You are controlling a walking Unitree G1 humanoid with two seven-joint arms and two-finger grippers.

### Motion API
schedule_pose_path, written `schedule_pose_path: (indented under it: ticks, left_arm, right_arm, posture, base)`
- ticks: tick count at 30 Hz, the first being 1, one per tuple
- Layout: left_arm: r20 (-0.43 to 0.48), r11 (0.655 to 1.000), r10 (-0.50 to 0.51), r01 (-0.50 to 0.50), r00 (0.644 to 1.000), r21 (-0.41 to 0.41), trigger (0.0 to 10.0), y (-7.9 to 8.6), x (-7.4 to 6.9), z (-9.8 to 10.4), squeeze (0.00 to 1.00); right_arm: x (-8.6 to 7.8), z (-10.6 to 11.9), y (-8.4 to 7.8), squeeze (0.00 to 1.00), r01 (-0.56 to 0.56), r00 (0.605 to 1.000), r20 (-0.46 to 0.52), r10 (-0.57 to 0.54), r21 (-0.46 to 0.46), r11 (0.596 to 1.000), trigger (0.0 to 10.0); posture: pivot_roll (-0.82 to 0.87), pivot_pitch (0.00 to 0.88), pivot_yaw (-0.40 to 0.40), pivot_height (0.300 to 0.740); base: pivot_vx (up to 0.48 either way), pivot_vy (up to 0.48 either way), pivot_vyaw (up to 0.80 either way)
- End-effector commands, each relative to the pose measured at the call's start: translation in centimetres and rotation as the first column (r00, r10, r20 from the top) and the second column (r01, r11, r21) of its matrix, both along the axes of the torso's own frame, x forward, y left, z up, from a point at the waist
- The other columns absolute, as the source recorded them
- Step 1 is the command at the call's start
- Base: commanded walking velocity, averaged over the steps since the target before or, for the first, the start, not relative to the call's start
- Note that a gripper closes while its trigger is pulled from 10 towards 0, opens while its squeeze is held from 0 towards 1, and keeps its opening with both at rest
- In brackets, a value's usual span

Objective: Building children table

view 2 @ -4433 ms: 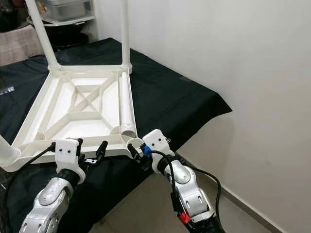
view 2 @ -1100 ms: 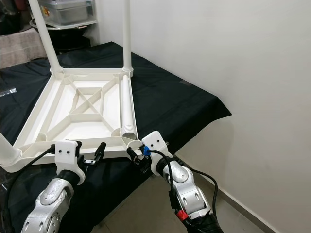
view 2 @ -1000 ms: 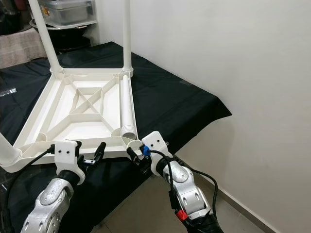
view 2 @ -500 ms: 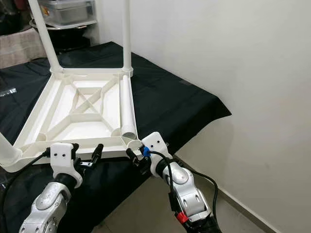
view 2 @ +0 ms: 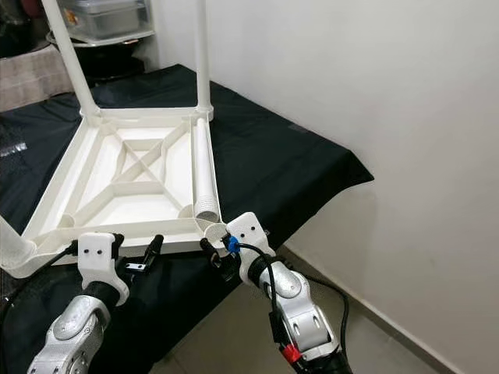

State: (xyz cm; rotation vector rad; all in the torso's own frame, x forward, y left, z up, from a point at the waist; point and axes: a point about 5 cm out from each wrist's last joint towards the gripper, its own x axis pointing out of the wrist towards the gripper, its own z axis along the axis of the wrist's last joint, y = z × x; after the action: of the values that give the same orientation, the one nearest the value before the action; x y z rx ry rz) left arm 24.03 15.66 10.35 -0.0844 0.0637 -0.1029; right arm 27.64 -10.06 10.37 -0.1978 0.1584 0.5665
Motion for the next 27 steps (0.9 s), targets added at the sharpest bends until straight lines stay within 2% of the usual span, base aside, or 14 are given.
schedule_pose_path:
  ticks: [1, 27]
  left_arm:
    - [-0.016, 1.0, -0.001, 0.001, 1.0, -0.008, 10.0, 0.2, -0.22, -0.2, 0.0]
    - [-0.03, 0.999, 0.001, -0.002, 1.0, -0.036, 10.0, 0.69, -0.57, -0.33, 0.0]
  right_arm:
    - [-0.3, -0.05, 0.14, 0.0, 0.0, 1.0, -0.014, 0.0, 0.013, 1.0, 10.0]
    - [-1.02, 0.0, 0.59, 0.0, -0.024, 0.999, -0.027, 0.024, 0.029, 0.999, 10.0]
  posture:
    - [-0.1, 0.027, -0.016, 0.74]
    - [-0.1, 0.036, -0.008, 0.74]
  base:
    - [0.0, 0.0, 0.0]
    - [0.0, 0.0, 0.0]
